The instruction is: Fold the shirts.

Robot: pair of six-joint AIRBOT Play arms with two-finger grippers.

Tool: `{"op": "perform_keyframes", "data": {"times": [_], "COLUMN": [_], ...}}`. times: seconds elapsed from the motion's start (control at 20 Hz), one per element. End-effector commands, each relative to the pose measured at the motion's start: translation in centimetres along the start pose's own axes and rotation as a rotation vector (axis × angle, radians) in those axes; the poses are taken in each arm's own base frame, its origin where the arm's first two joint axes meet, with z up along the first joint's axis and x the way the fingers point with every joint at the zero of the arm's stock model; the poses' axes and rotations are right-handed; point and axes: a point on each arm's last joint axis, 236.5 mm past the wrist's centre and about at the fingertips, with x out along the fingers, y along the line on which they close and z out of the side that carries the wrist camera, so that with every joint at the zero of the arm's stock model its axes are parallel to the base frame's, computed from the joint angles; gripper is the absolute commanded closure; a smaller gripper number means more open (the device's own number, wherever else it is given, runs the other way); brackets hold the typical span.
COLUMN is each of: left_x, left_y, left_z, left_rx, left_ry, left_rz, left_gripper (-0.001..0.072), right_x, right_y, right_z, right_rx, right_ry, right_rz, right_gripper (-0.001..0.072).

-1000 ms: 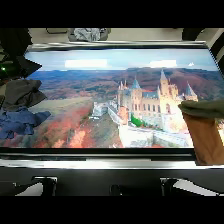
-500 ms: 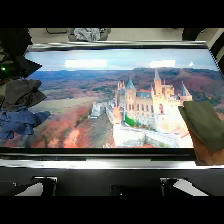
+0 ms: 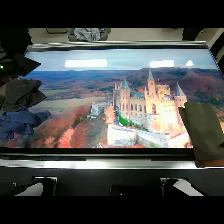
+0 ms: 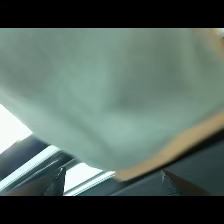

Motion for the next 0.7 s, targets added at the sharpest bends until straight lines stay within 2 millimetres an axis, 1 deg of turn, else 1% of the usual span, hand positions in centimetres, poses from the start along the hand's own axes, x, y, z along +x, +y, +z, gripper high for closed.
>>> {"op": "perform_keyframes", "data": {"times": [0.0,0.05,0.1,0.15,0.2,0.25,0.3,0.35,0.4,0.45,0.5,0.55,0.6,0.65], "left_x": [-1.7,-2.4,-2.9,-3.2,-3.2,-3.0,-2.4,-1.4,-0.4,0.0,-0.3,-0.3,0.2,0.9], "left_y": [-1.5,-1.3,-0.4,1.1,2.7,4.2,5.6,6.8,7.8,9.2,10.5,11.3,11.7,11.7], "left_z": [3.4,4.8,5.6,5.9,5.7,4.8,3.3,0.7,-2.5,-6.9,-10.8,-14.0,-15.8,-16.9], "left_rx": [0.072,0.136,0.174,0.211,0.250,0.289,0.304,0.299,0.266,0.200,0.147,0.125,0.115,0.106], "left_ry": [-0.095,-0.128,-0.140,-0.130,-0.106,-0.054,0.022,0.134,0.262,0.435,0.587,0.683,0.695,0.656], "left_rz": [0.024,0.090,0.193,0.323,0.440,0.548,0.625,0.661,0.670,0.695,0.721,0.718,0.697,0.669], "left_gripper": [0.0682,0.0683,0.0683,0.0683,0.0683,0.0681,0.0679,0.0614,0.0348,0.0028,-0.0002,0.0000,0.0000,0.0001], "right_x": [-9.5,-14.7,-19.2,-22.2,-23.4,-22.9,-20.8,-17.5,-13.1,-9.2,-5.7,-3.5,-1.9,-1.0], "right_y": [-0.8,1.1,4.3,8.2,12.8,18.1,23.0,26.6,29.4,31.3,32.4,33.1,33.4,33.4], "right_z": [8.5,12.5,15.3,16.9,17.4,17.0,15.7,13.9,11.2,8.1,4.9,2.5,0.8,0.2], "right_rx": [-0.140,-0.237,-0.361,-0.474,-0.572,-0.677,-0.759,-0.789,-0.832,-0.900,-0.945,-0.993,-1.026,-1.044], "right_ry": [-0.385,-0.578,-0.731,-0.835,-0.893,-0.902,-0.847,-0.740,-0.567,-0.386,-0.208,-0.080,0.005,0.029], "right_rz": [-0.141,-0.202,-0.250,-0.272,-0.250,-0.189,-0.112,-0.033,0.040,0.095,0.143,0.179,0.186,0.165], "right_gripper": [0.0002,0.0003,0.0004,0.0008,0.0022,0.0042,0.0042,0.0038,0.0037,0.0028,0.0029,0.0029,0.0029,0.0029]}}
